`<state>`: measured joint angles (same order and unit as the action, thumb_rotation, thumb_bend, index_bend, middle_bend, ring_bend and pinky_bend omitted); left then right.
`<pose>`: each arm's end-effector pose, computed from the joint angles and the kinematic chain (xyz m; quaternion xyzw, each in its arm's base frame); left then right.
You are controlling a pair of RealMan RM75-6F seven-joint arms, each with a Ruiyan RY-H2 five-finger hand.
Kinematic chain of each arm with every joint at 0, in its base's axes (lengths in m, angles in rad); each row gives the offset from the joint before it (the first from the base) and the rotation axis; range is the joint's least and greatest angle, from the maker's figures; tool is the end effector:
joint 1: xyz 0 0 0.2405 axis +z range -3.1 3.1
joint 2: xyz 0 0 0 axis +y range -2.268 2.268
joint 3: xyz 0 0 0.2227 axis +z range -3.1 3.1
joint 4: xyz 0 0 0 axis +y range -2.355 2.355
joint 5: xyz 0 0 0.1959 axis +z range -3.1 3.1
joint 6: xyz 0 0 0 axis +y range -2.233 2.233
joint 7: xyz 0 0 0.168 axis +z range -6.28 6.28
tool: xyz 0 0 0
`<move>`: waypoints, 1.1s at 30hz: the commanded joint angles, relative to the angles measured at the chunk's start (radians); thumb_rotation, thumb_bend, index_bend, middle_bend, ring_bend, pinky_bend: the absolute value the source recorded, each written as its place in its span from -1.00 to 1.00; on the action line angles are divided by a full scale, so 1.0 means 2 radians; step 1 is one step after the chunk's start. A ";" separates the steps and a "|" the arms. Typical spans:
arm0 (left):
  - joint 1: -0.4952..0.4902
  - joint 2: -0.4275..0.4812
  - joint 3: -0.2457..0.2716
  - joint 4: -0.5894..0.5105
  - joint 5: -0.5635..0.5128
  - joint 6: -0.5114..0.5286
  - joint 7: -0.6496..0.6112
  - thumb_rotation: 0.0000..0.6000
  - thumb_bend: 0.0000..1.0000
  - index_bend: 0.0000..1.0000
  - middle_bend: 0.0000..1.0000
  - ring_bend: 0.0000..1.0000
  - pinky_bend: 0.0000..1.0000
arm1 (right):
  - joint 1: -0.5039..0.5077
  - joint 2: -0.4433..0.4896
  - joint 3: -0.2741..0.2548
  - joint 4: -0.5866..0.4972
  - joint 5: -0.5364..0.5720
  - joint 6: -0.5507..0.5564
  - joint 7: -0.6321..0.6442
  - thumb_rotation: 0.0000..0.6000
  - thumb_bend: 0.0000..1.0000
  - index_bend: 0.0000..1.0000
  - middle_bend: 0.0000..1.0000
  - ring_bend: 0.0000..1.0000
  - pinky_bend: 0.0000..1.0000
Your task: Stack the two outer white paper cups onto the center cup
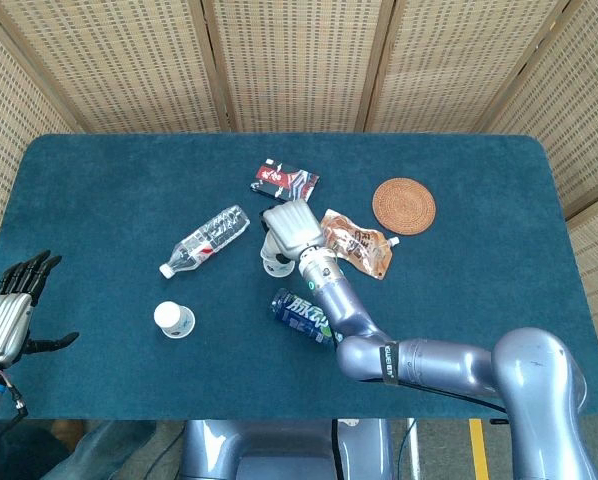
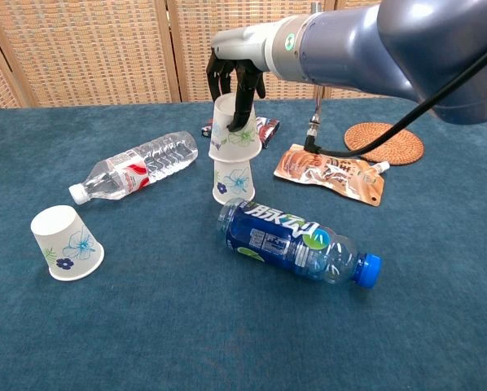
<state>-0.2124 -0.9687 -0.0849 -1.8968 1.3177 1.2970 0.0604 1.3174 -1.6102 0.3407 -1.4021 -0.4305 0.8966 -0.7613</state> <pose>-0.2368 0.2316 0.1571 -0.5953 -0.4580 -0.3742 0.5439 0.0439 -0.4049 -0.0170 0.7675 -0.3256 0.3504 0.4268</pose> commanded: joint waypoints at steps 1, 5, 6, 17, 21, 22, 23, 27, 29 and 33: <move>-0.001 0.000 -0.001 0.001 -0.001 -0.001 -0.001 1.00 -1.00 -1.00 -1.00 -1.00 -1.00 | 0.010 0.015 -0.006 -0.015 0.055 -0.019 -0.019 1.00 -0.90 -0.71 -0.69 -0.57 -0.51; -0.002 0.000 -0.001 0.001 -0.003 -0.003 -0.001 1.00 -1.00 -1.00 -1.00 -1.00 -1.00 | 0.015 0.025 -0.003 -0.028 0.067 -0.021 -0.014 1.00 -1.00 -0.97 -0.99 -0.85 -0.73; -0.003 0.000 -0.001 0.001 -0.003 -0.003 -0.001 1.00 -1.00 -1.00 -1.00 -1.00 -1.00 | 0.014 0.026 -0.002 -0.031 0.060 -0.020 -0.008 1.00 -1.00 -1.00 -1.00 -0.88 -0.76; -0.003 -0.001 0.000 0.001 -0.003 -0.004 0.000 1.00 -1.00 -1.00 -1.00 -1.00 -1.00 | -0.022 0.075 -0.030 -0.075 -0.031 0.012 0.023 1.00 -1.00 -1.00 -1.00 -0.97 -0.97; -0.005 -0.003 0.002 0.003 0.002 -0.006 0.002 1.00 -1.00 -1.00 -1.00 -1.00 -1.00 | -0.080 0.117 -0.068 -0.089 -0.135 0.034 0.070 1.00 -1.00 -0.96 -1.00 -1.00 -1.00; -0.010 -0.008 0.008 0.006 0.011 -0.016 0.008 1.00 -1.00 -1.00 -1.00 -1.00 -1.00 | -0.123 0.142 -0.100 -0.082 -0.208 0.062 0.103 1.00 -1.00 -0.95 -1.00 -1.00 -1.00; -0.013 -0.011 0.010 0.009 0.014 -0.021 0.009 1.00 -1.00 -1.00 -1.00 -1.00 -1.00 | -0.143 0.151 -0.115 -0.074 -0.262 0.074 0.137 1.00 -1.00 -0.94 -1.00 -1.00 -1.00; -0.021 -0.025 0.016 0.023 0.036 -0.030 0.009 1.00 -1.00 -1.00 -1.00 -1.00 -1.00 | -0.198 0.164 -0.161 -0.018 -0.398 0.127 0.230 1.00 -1.00 -0.89 -0.97 -1.00 -1.00; -0.025 -0.035 0.018 0.034 0.046 -0.032 0.008 1.00 -1.00 -1.00 -1.00 -1.00 -1.00 | -0.222 0.165 -0.178 0.008 -0.438 0.154 0.270 1.00 -1.00 -0.90 -0.98 -1.00 -1.00; -0.034 -0.067 0.022 0.070 0.070 -0.036 0.005 1.00 -1.00 -1.00 -1.00 -1.00 -1.00 | -0.285 0.171 -0.209 0.048 -0.477 0.200 0.329 1.00 -1.00 -0.96 -1.00 -1.00 -1.00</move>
<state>-0.2695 -1.0777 -0.0467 -1.7827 1.4421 1.2315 0.0743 0.8913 -1.3122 0.0225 -1.4059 -1.2694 1.1775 -0.2424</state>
